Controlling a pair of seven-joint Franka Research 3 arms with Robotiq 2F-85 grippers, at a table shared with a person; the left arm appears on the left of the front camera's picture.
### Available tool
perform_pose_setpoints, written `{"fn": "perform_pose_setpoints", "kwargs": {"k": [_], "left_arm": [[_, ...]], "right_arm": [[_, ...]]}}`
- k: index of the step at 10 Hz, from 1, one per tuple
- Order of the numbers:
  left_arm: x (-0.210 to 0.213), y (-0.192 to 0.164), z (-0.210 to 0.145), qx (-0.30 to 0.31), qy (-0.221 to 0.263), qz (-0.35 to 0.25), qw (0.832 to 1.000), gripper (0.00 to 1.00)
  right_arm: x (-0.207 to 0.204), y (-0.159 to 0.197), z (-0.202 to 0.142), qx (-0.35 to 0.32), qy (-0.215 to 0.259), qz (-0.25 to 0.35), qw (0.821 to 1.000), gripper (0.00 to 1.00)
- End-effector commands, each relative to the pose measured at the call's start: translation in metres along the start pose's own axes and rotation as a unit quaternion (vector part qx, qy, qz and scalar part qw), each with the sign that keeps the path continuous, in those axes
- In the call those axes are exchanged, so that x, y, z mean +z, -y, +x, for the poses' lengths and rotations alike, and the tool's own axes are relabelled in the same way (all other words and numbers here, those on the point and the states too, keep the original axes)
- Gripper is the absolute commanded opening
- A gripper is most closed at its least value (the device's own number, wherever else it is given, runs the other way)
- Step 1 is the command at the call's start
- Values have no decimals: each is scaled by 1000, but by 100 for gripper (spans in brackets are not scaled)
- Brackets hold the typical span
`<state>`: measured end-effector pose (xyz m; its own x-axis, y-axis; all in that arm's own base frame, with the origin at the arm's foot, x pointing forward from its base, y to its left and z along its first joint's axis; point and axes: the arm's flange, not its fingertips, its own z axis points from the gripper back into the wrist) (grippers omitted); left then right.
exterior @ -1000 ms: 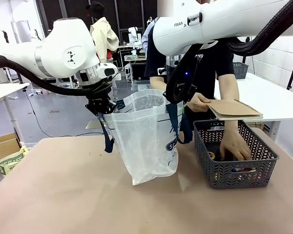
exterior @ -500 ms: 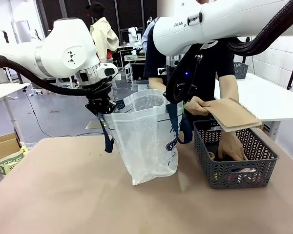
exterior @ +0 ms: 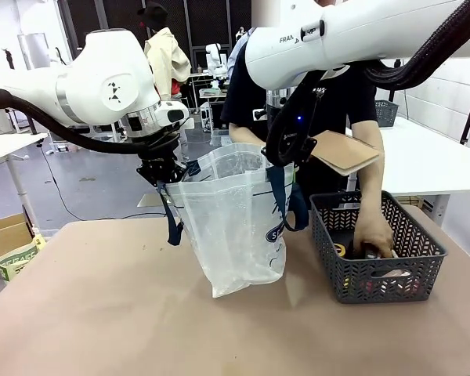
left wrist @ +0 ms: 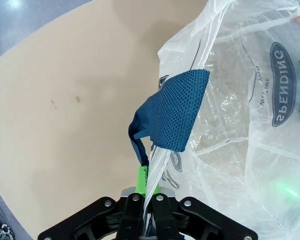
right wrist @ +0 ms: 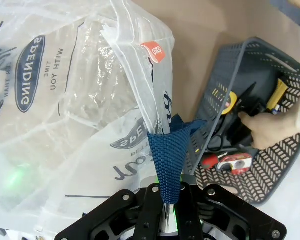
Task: Transfer purchased items from the store into the shopping bag.
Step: Move the Reusable shopping bag to the right side of the table.
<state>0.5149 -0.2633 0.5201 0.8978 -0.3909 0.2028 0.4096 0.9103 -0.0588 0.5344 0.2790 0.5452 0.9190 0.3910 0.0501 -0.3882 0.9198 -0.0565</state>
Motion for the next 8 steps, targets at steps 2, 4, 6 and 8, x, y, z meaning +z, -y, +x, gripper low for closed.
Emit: {"fn": "perform_pose_setpoints", "kwargs": {"k": [2,4,6,8], "left_arm": [[1,-1,-2,5,0,1,1000,0],[1,-1,-2,5,0,1,1000,0],[1,-1,-2,5,0,1,1000,0],[1,-1,-2,5,0,1,1000,0]], "right_arm": [[-1,1,0,-2,0,-3,1000,0],[-1,1,0,-2,0,-3,1000,0],[-1,1,0,-2,0,-3,1000,0],[-1,1,0,-2,0,-3,1000,0]]}}
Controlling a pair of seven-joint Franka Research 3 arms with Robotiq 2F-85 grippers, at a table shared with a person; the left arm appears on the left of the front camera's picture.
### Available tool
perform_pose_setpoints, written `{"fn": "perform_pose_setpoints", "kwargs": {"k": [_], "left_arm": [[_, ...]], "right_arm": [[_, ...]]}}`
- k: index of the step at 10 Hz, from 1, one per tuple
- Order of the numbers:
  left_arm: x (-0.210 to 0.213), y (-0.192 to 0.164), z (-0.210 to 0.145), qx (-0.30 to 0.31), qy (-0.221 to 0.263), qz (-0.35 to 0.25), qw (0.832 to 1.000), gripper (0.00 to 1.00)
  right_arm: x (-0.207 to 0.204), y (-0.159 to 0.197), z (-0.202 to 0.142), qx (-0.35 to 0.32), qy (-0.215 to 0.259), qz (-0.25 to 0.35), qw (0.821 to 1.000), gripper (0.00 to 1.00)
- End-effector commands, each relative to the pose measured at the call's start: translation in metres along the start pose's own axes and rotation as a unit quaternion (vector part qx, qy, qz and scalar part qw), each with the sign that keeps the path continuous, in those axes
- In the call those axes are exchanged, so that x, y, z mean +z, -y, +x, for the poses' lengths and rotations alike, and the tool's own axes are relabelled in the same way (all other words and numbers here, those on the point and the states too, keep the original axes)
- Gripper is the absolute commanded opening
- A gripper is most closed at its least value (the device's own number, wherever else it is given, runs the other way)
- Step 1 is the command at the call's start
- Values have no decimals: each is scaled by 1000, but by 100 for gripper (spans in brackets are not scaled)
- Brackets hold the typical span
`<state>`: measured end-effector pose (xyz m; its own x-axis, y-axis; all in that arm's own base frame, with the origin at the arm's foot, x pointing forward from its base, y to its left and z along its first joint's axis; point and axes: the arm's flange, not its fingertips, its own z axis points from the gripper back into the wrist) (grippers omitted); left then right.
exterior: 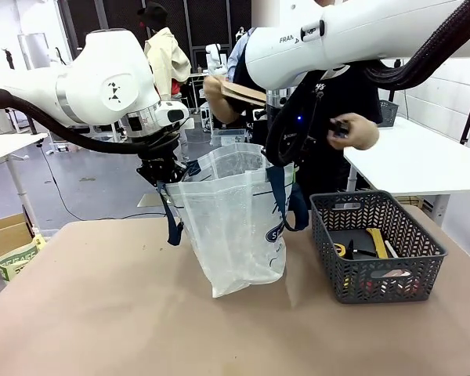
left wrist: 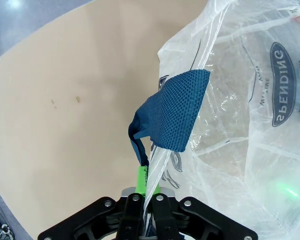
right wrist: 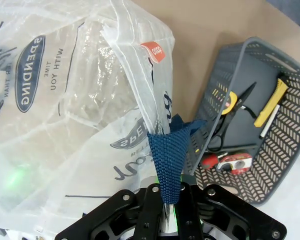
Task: Transfer purchased items from the store into the shopping bag.
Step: Move the Reusable shopping bag to the right side of the table.
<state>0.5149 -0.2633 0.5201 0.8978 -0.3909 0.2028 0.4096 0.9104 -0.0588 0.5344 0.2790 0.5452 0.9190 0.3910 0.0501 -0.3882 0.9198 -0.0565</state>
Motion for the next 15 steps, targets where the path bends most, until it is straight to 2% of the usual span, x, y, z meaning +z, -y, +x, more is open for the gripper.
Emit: {"fn": "perform_pose_setpoints", "kwargs": {"k": [1,15], "left_arm": [[1,-1,-2,5,0,1,1000,0],[0,2,0,-10,3,6,1000,0]], "right_arm": [[-1,1,0,-2,0,-3,1000,0],[-1,0,-1,22,-6,-3,1000,0]]}}
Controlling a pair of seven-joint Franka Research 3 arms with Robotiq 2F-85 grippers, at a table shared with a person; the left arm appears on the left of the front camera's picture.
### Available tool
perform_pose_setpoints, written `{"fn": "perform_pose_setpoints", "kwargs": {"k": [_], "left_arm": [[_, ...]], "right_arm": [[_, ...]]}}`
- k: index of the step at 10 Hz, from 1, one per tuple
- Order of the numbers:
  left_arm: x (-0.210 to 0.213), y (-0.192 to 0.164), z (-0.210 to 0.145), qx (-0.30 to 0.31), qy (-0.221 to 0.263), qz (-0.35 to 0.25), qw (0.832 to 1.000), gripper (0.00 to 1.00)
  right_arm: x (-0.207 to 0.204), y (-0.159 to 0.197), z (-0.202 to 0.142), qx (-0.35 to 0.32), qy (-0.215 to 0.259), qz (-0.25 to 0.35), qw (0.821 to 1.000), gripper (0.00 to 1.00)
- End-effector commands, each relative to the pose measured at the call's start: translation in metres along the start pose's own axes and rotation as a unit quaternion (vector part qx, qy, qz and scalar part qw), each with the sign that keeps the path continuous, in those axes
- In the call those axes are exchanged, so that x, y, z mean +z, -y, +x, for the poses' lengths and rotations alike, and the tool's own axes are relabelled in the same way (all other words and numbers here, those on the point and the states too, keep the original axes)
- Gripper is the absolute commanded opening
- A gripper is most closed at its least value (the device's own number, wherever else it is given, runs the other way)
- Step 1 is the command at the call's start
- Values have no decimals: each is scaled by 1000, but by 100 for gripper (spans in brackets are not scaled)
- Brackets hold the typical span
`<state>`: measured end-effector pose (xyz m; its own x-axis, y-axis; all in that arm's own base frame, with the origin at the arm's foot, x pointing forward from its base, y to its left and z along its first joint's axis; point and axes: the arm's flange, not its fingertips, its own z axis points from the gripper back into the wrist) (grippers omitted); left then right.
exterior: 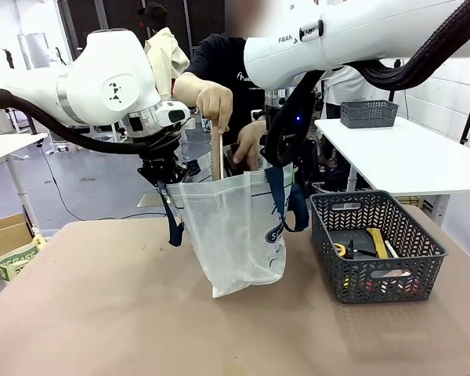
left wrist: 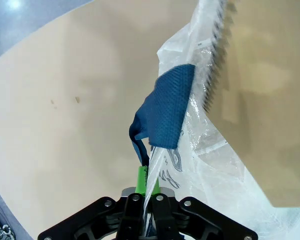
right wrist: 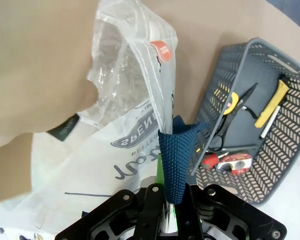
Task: Transfer purchased items from the store into the shopping bag.
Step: Move the Reusable shopping bag to the right side of the table.
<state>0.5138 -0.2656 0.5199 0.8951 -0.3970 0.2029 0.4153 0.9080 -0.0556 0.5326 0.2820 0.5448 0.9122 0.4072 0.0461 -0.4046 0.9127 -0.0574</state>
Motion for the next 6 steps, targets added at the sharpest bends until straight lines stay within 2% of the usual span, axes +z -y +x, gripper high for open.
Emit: {"fn": "perform_pose_setpoints", "kwargs": {"k": [1,6], "left_arm": [[0,-1,0,-10,4,4,1000,0],[3,-2,-2,-17,7,2,1000,0]], "right_arm": [[-1,3,-1,17,-4,-2,1000,0],[-2,4,-2,24,-13,-11,1000,0]]}}
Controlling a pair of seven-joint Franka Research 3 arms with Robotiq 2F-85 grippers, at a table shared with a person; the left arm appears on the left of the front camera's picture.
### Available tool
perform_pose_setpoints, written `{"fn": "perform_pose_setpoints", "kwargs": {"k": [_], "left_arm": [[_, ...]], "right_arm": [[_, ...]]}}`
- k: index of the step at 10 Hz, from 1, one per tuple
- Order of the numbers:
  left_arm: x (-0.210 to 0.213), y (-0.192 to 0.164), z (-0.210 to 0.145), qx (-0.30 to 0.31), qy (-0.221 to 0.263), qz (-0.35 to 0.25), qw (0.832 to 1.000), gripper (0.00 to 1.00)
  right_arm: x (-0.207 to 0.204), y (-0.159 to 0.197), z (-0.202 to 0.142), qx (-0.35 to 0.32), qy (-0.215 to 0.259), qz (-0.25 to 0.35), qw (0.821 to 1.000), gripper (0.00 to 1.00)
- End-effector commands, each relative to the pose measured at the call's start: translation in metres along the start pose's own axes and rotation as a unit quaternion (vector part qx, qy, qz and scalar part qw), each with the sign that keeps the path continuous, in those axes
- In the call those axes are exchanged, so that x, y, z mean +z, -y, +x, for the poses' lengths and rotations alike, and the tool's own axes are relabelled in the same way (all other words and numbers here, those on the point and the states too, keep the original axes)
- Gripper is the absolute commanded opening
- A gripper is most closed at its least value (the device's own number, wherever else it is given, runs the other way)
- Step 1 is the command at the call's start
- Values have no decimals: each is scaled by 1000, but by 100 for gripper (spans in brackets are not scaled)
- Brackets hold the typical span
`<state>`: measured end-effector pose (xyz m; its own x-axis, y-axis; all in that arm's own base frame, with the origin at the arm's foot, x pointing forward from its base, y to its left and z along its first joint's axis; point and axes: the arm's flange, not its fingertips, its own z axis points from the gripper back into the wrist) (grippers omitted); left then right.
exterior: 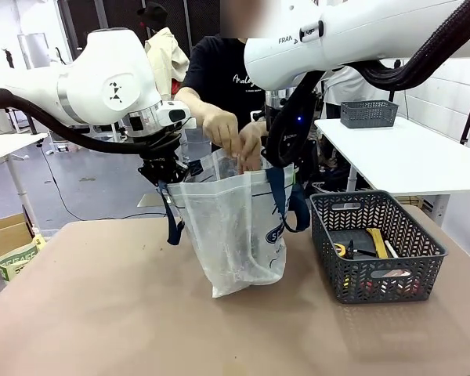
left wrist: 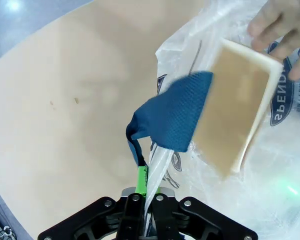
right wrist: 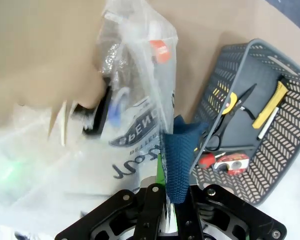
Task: Transfer purchased items from the store into the shopping bag.
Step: Move the Reusable shopping bag to the right side of the table.
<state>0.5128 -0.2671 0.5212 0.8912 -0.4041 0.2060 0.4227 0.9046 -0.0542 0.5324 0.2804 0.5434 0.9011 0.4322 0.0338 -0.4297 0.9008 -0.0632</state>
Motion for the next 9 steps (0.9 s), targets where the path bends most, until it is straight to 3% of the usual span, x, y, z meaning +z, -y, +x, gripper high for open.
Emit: {"fn": "perform_pose_setpoints", "kwargs": {"k": [1,9], "left_arm": [[3,-4,-3,-11,7,0,1000,0],[6,-4,-4,-8,3,-13,1000,0]], "right_arm": [[0,3,-1,8,-10,-12,1000,0],[3,6,-7,3,-19,-16,1000,0]]}}
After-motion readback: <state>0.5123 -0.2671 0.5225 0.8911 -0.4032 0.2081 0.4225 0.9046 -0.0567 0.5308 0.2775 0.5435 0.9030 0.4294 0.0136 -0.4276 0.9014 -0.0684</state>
